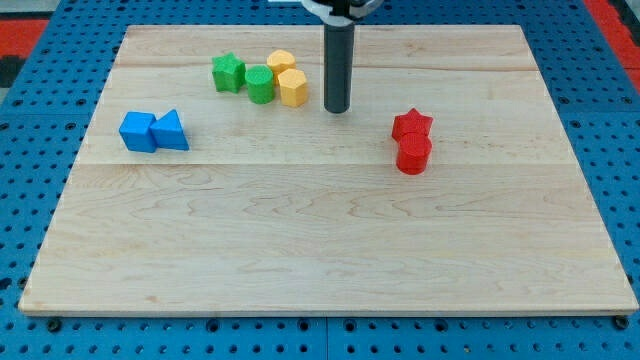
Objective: Slide the yellow blocks into green blocks
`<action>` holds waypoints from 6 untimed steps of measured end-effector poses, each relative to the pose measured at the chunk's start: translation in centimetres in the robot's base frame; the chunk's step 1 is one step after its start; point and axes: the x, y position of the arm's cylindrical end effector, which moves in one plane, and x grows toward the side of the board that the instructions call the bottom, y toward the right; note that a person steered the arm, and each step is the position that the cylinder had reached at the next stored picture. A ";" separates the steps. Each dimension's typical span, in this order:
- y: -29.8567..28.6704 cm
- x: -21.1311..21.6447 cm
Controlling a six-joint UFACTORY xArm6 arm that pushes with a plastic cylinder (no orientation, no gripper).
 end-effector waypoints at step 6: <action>-3.4 -1.4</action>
